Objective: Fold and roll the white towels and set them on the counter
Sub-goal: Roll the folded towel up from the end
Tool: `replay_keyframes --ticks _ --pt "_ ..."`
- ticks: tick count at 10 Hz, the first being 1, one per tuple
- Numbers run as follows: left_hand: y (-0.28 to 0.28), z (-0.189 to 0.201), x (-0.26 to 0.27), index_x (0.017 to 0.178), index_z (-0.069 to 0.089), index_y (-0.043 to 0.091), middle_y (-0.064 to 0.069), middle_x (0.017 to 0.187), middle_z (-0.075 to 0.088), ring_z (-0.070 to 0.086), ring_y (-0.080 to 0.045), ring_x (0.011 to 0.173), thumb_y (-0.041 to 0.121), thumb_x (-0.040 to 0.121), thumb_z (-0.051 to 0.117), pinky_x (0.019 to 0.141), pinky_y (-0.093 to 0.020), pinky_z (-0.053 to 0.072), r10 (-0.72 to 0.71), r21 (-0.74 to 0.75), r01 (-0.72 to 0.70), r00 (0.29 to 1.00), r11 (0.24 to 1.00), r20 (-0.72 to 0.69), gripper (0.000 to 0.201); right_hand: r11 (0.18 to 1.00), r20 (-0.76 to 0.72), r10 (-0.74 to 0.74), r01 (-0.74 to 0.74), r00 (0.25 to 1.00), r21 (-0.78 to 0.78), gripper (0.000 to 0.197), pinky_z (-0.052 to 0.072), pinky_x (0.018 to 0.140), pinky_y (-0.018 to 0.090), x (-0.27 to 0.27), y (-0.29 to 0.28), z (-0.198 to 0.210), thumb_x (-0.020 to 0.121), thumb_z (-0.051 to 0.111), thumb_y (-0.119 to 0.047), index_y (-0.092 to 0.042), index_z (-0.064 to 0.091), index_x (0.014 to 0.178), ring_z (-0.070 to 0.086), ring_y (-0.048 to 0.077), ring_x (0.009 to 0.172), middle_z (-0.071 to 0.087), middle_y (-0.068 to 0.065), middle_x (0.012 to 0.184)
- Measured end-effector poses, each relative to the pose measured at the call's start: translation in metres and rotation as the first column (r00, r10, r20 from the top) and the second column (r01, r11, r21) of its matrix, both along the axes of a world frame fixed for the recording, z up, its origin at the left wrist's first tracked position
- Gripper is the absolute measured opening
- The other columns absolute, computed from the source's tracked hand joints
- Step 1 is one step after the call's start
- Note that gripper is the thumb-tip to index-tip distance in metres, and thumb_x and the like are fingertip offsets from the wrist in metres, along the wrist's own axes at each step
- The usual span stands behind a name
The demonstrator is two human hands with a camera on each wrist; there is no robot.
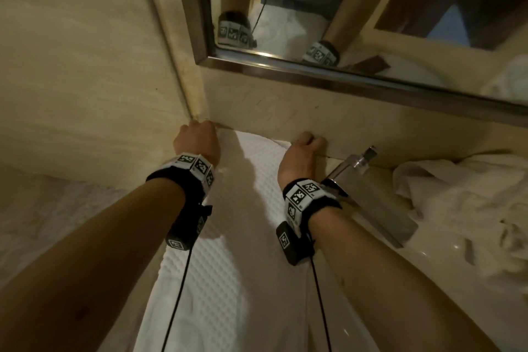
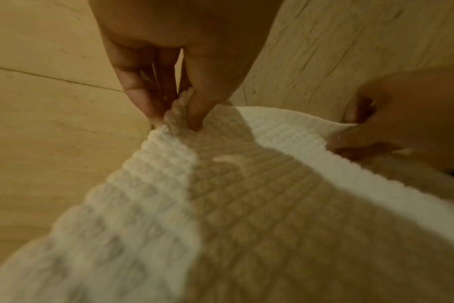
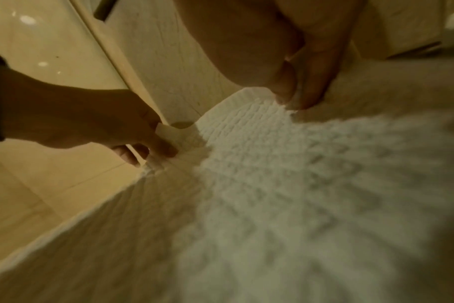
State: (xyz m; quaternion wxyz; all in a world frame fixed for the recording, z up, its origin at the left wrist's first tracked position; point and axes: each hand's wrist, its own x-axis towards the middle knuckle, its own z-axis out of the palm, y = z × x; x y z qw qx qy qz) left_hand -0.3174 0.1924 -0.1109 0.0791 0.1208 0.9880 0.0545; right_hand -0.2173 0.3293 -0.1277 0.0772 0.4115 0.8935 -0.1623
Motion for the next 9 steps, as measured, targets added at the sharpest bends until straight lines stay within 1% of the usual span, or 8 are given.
replay_keyframes --ticks 1,2,3,4,6,7,8,9 --pt "-0.001 -0.008 0.002 0.115 0.052 0.005 -0.019 0.116 0.054 0.053 -0.038 0.107 0.015 0.096 0.041 0.082 -0.045 0.046 0.023 0.038 -0.022 1.000 0.999 -0.022 0.024 0.977 -0.243 -0.142 0.097 0.960 -0.189 0.041 0.040 0.096 0.043 0.010 0.002 -0.001 0.090 0.052 -0.010 0.002 0.040 0.128 0.041 0.038 0.115 0.033 0.022 0.129" --pt "-0.002 -0.013 0.012 0.128 0.039 0.003 -0.021 0.122 0.048 0.049 -0.039 0.111 0.008 0.095 0.040 0.082 -0.047 0.046 0.013 0.089 -0.007 0.997 0.996 -0.070 0.033 0.995 -0.314 0.060 -0.082 0.948 -0.056 0.059 0.046 0.094 0.042 0.015 0.005 -0.012 0.078 0.060 0.000 -0.004 0.035 0.130 0.042 0.035 0.118 0.024 0.018 0.134" --pt "-0.011 -0.011 0.028 0.134 0.033 0.000 -0.024 0.127 0.040 0.040 -0.039 0.117 0.001 0.090 0.041 0.087 -0.046 0.045 -0.010 0.115 0.022 0.995 0.993 -0.098 0.045 0.986 -0.348 0.136 -0.161 0.927 -0.043 0.069 0.051 0.093 0.039 0.023 -0.008 -0.017 0.074 0.063 0.000 -0.012 0.027 0.132 0.039 0.032 0.122 0.012 0.010 0.137" --pt "-0.025 -0.009 0.053 0.135 0.035 0.005 -0.024 0.133 0.035 0.034 -0.040 0.121 0.004 0.082 0.049 0.089 -0.047 0.044 -0.170 0.066 0.176 0.982 0.982 -0.087 0.054 0.987 -0.284 0.156 -0.163 0.946 -0.002 0.065 0.046 0.097 0.034 0.038 -0.022 -0.007 0.084 0.058 -0.008 -0.010 0.025 0.140 0.038 0.031 0.127 0.012 0.013 0.146" --pt "-0.050 0.010 0.122 0.132 0.044 0.013 -0.016 0.138 0.032 0.027 -0.035 0.129 0.027 0.085 0.059 0.098 -0.044 0.039 -0.283 0.011 0.283 0.953 0.959 0.105 0.051 0.979 -0.279 0.103 -0.147 0.955 -0.139 0.052 0.042 0.098 0.033 0.095 -0.070 0.012 0.087 0.053 -0.005 -0.009 0.037 0.137 0.045 0.031 0.120 0.022 0.012 0.143" --pt "-0.076 0.014 0.160 0.129 0.045 0.011 -0.016 0.136 0.034 0.029 -0.036 0.127 0.029 0.086 0.059 0.096 -0.044 0.038 -0.252 0.029 0.250 0.961 0.968 0.119 0.048 0.971 -0.243 0.081 -0.132 0.967 -0.202 0.043 0.045 0.098 0.037 0.138 -0.091 0.015 0.090 0.049 -0.008 -0.010 0.041 0.132 0.052 0.032 0.114 0.027 0.012 0.138" --pt "-0.116 0.014 0.202 0.125 0.043 0.009 -0.017 0.132 0.036 0.032 -0.037 0.125 0.032 0.086 0.057 0.094 -0.043 0.038 -0.148 0.050 0.143 0.981 0.989 0.129 0.046 0.977 -0.246 0.080 -0.125 0.966 -0.173 0.035 0.043 0.098 0.033 0.195 -0.109 0.016 0.091 0.049 -0.011 -0.008 0.048 0.127 0.053 0.032 0.112 0.034 0.014 0.134" --pt "-0.160 0.012 0.245 0.118 0.041 0.011 -0.015 0.120 0.039 0.036 -0.035 0.124 0.037 0.080 0.050 0.097 -0.041 0.036 0.099 0.217 -0.135 0.980 0.967 0.171 0.047 0.987 -0.297 0.011 -0.057 0.955 -0.148 0.029 0.042 0.094 0.032 0.257 -0.131 0.013 0.092 0.049 -0.011 -0.007 0.050 0.120 0.053 0.033 0.109 0.041 0.014 0.130"
